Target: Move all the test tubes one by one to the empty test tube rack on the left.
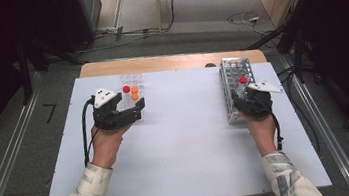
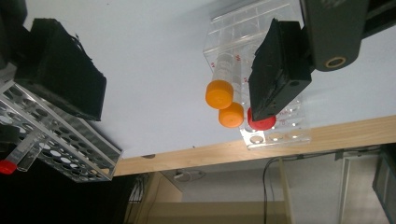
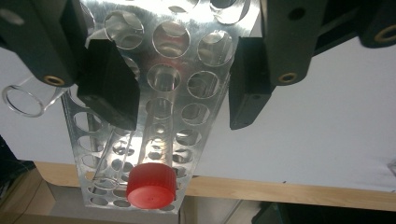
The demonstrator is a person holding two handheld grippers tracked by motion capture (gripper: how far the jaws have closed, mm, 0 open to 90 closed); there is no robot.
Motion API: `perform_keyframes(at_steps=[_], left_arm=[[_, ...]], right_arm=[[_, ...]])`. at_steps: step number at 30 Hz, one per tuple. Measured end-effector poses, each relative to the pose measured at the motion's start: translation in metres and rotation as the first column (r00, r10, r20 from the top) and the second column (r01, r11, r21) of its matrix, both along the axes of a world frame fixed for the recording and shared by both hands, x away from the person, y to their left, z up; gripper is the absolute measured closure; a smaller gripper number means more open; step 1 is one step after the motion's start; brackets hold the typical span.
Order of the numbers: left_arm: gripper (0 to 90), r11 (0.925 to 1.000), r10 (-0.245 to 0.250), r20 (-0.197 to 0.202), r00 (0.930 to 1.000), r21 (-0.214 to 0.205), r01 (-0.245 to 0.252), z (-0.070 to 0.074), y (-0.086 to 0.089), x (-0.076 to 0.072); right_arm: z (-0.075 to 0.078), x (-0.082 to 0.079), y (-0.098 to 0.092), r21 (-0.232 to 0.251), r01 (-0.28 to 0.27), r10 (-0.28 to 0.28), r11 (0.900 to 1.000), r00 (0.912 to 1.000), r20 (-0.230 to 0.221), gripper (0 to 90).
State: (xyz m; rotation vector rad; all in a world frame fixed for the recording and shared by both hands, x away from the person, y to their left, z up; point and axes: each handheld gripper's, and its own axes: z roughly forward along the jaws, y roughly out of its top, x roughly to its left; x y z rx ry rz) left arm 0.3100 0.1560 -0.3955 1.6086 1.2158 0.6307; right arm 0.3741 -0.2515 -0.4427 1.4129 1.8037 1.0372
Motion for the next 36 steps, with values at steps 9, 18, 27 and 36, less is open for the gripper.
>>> perform_keyframes(at_steps=[9,18,27,36], left_arm=[[19.6,1.0000,-0.004,0.000,1.0000,0.000,0.004,0.000,0.000,0.000],[19.7,1.0000,-0.010,-0.001,1.0000,0.001,0.010,0.000,-0.001,-0.001],[19.6,1.0000,-0.005,-0.004,1.0000,0.002,0.005,-0.001,-0.001,0.000],[15.4,1.0000,-0.003,-0.007,1.0000,0.000,0.003,-0.002,-0.001,0.000]], right_arm=[[-0.003,0.013,0.002,-0.026,0.047,-0.047,0.9986,0.9989,-0.004,51.1],[-0.001,0.021,0.003,-0.047,0.080,-0.080,0.9957,0.9967,-0.009,61.9],[-0.004,0.024,0.003,-0.050,0.096,-0.097,0.9942,0.9949,-0.027,71.3],[0.004,0.019,0.002,-0.047,0.091,-0.090,0.9948,0.9958,0.017,71.7]])
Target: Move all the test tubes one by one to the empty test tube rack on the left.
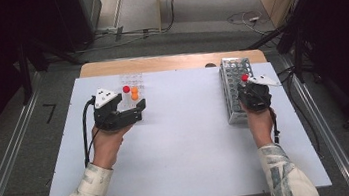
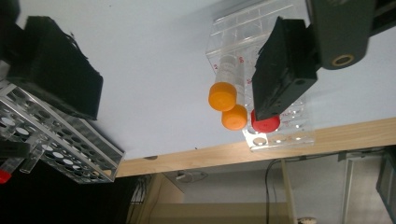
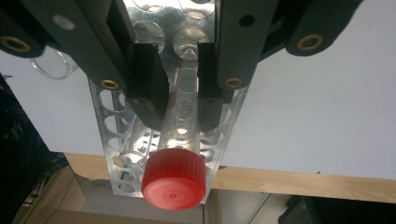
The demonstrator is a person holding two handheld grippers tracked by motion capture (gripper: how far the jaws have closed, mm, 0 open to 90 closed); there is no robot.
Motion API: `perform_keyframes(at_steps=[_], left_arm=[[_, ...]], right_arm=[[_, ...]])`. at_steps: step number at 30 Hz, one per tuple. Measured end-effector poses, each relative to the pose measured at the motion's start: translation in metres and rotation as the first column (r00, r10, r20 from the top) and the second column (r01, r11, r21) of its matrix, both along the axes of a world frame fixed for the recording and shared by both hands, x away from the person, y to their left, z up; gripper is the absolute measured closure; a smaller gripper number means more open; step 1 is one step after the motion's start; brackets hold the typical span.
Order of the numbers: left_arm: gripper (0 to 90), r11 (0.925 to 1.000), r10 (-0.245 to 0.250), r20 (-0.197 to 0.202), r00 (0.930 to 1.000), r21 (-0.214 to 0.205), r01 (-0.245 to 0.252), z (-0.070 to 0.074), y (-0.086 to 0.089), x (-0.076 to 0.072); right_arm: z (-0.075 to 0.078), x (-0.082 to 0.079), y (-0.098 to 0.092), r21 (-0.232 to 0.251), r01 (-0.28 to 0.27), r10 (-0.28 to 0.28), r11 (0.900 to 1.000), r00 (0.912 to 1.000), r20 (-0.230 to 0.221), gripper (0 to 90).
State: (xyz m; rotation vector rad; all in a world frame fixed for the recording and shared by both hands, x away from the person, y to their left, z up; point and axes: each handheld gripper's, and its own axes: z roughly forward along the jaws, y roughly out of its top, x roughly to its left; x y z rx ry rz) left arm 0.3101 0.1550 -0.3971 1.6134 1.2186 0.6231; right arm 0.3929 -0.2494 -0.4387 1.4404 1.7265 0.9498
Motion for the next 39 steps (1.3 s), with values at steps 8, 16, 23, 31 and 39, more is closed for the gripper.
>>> perform_keyframes(at_steps=[8,16,23,31,39], left_arm=[[10.9,1.0000,0.007,-0.002,1.0000,-0.004,-0.007,0.000,0.001,0.000],[10.7,0.9999,0.011,-0.001,0.9999,-0.005,-0.011,0.001,0.002,-0.001],[11.0,1.0000,0.004,0.002,1.0000,-0.001,-0.004,0.002,-0.001,-0.002],[11.1,1.0000,-0.006,0.000,1.0000,0.006,0.006,0.002,-0.003,-0.003],[11.2,0.9997,-0.023,0.003,0.9997,0.007,0.023,0.003,-0.007,-0.005]], right_arm=[[0.023,-0.007,0.002,-0.024,-0.013,0.014,0.9996,0.9987,0.049,71.7],[0.044,-0.017,0.000,-0.017,-0.031,0.033,0.9994,0.9963,0.080,72.0],[0.049,-0.031,0.009,0.012,-0.111,0.110,0.9937,0.9911,0.075,72.0],[0.045,-0.047,0.039,-0.005,-0.233,0.233,0.9725,0.9708,0.059,72.0],[0.036,-0.056,0.070,0.003,-0.330,0.330,0.9441,0.9439,0.024,72.0]])
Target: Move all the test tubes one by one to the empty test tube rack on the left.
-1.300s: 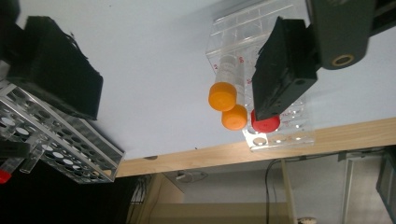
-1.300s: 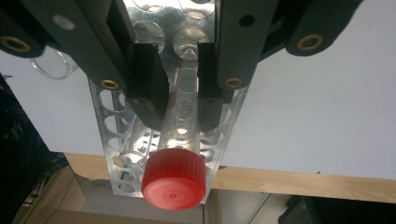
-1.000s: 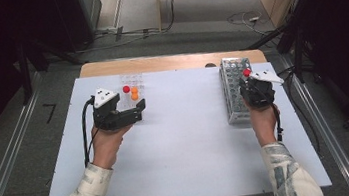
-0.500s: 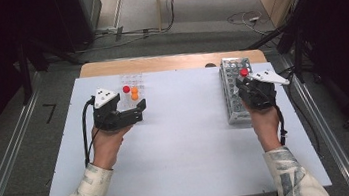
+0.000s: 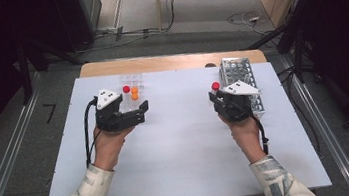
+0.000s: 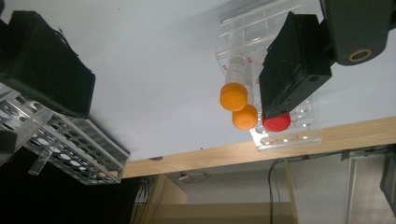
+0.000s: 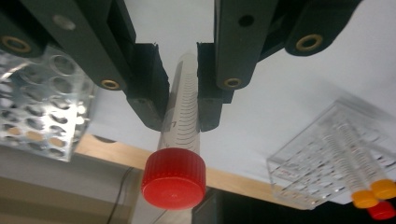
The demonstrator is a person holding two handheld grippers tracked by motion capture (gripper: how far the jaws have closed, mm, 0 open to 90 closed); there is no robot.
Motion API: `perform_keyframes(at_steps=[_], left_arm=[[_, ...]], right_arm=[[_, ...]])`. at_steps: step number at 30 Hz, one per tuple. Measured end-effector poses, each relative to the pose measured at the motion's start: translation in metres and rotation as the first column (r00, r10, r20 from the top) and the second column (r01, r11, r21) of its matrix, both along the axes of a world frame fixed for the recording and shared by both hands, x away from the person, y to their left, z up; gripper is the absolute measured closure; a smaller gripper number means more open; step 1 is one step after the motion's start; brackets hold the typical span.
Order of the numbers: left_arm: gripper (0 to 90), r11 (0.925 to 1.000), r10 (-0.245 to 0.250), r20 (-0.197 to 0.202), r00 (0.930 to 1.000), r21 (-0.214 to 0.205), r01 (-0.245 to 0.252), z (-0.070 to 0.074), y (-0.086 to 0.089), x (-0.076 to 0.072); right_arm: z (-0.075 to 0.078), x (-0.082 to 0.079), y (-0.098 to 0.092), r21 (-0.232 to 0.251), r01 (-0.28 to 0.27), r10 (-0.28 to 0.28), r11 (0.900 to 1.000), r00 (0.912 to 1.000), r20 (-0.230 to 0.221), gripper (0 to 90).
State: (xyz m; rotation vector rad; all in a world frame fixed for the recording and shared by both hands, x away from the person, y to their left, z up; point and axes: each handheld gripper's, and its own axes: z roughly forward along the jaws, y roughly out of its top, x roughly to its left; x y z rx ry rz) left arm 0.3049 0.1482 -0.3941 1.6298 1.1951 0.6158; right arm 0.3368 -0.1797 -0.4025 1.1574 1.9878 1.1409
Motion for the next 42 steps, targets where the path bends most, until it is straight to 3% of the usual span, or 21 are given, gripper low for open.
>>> perform_keyframes(at_steps=[15,23,30,36,42], left_arm=[[12.2,0.9968,-0.076,-0.006,0.9971,0.027,0.076,-0.003,-0.023,-0.006],[14.6,0.9916,-0.123,-0.017,0.9922,0.036,0.124,-0.008,-0.039,-0.008],[20.1,0.9806,-0.187,-0.025,0.9819,0.054,0.189,-0.013,-0.053,-0.012],[32.3,0.9707,-0.231,-0.012,0.9729,0.065,0.231,-0.016,-0.059,-0.014],[55.1,0.9634,-0.259,0.012,0.9659,0.076,0.257,-0.019,-0.061,-0.016]], right_arm=[[-0.022,-0.010,0.043,-0.019,-0.124,0.123,0.9921,0.9907,-0.058,72.0],[-0.033,-0.017,0.062,-0.015,-0.189,0.186,0.9819,0.9774,-0.100,72.0],[-0.037,-0.027,0.081,-0.018,-0.256,0.252,0.9666,0.9610,-0.113,72.0],[-0.039,-0.031,0.093,-0.012,-0.290,0.286,0.9571,0.9504,-0.122,72.0],[-0.036,-0.036,0.100,-0.009,-0.315,0.311,0.9491,0.9419,-0.126,72.0]])
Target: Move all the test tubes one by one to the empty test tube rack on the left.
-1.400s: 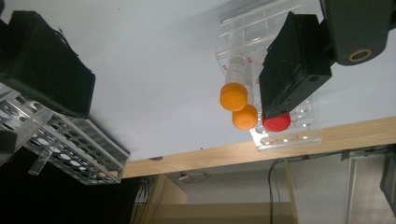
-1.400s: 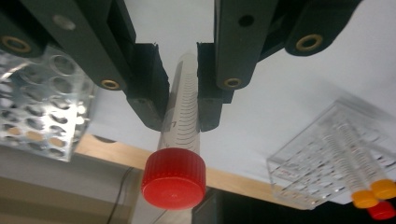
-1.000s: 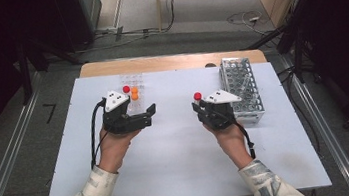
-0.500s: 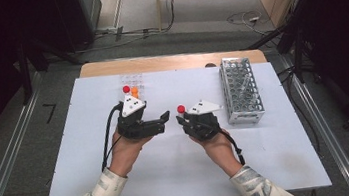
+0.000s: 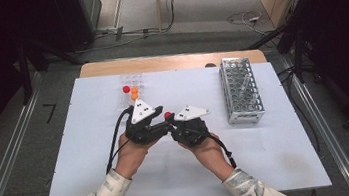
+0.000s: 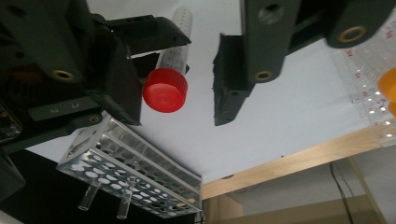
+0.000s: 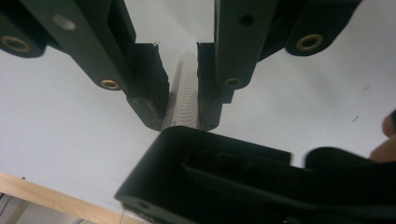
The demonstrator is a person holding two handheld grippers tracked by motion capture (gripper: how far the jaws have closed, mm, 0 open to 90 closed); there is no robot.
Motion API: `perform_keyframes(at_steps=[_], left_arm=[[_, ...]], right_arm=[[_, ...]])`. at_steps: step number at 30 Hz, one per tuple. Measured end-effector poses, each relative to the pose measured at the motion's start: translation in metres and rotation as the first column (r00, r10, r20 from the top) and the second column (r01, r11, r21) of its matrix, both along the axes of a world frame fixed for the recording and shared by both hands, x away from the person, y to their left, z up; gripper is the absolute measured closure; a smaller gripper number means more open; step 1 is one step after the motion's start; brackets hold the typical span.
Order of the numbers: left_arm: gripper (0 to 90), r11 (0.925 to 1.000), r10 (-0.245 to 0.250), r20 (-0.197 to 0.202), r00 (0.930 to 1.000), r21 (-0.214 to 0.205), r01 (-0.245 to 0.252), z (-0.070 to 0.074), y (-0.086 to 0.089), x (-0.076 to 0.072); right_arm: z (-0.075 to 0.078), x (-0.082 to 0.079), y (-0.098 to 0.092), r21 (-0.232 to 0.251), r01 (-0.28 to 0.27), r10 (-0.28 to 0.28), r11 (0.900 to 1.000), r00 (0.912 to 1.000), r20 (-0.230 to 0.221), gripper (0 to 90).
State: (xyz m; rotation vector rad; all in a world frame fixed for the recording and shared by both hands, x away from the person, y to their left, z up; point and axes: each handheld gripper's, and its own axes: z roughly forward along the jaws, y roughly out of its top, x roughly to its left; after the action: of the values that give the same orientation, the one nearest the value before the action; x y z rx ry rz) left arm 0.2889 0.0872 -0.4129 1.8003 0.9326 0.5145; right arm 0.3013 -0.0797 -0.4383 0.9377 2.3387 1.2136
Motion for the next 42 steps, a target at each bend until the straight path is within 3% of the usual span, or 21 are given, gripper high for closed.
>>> perform_keyframes(at_steps=[8,16,20,27,33,37,42], left_arm=[[68.6,0.9994,-0.027,0.010,0.9996,0.024,0.027,-0.003,-0.004,-0.001],[69.7,0.9996,-0.027,0.012,0.9996,0.012,0.027,-0.003,-0.003,0.000],[69.7,0.9998,-0.019,0.009,0.9998,-0.003,0.019,-0.002,0.001,0.002],[69.7,0.9995,0.008,0.008,0.9999,-0.029,-0.008,0.003,0.013,0.003],[69.6,0.9969,0.032,0.009,0.9995,-0.072,-0.031,0.016,0.026,-0.001],[69.6,0.9938,0.057,-0.014,0.9983,-0.095,-0.058,0.020,0.034,0.001],[69.7,0.9914,0.093,-0.012,0.9956,-0.092,-0.094,0.024,0.041,0.002]], right_arm=[[0.003,-0.002,0.000,0.006,-0.007,0.007,1.0000,0.9999,0.009,71.9],[0.004,-0.001,-0.001,0.008,-0.010,0.009,0.9999,0.9999,0.007,70.9],[0.003,-0.001,-0.003,0.003,-0.029,0.029,0.9996,0.9996,0.000,53.5],[-0.002,0.000,-0.023,0.006,-0.019,0.019,0.9998,0.9996,-0.023,36.0],[-0.003,-0.006,-0.048,0.012,0.005,-0.004,0.9999,0.9997,-0.026,33.0],[-0.004,-0.009,-0.062,0.006,0.028,-0.028,0.9996,0.9993,-0.026,32.5],[-0.006,-0.013,-0.070,-0.005,0.027,-0.028,0.9996,0.9990,-0.034,32.4]])
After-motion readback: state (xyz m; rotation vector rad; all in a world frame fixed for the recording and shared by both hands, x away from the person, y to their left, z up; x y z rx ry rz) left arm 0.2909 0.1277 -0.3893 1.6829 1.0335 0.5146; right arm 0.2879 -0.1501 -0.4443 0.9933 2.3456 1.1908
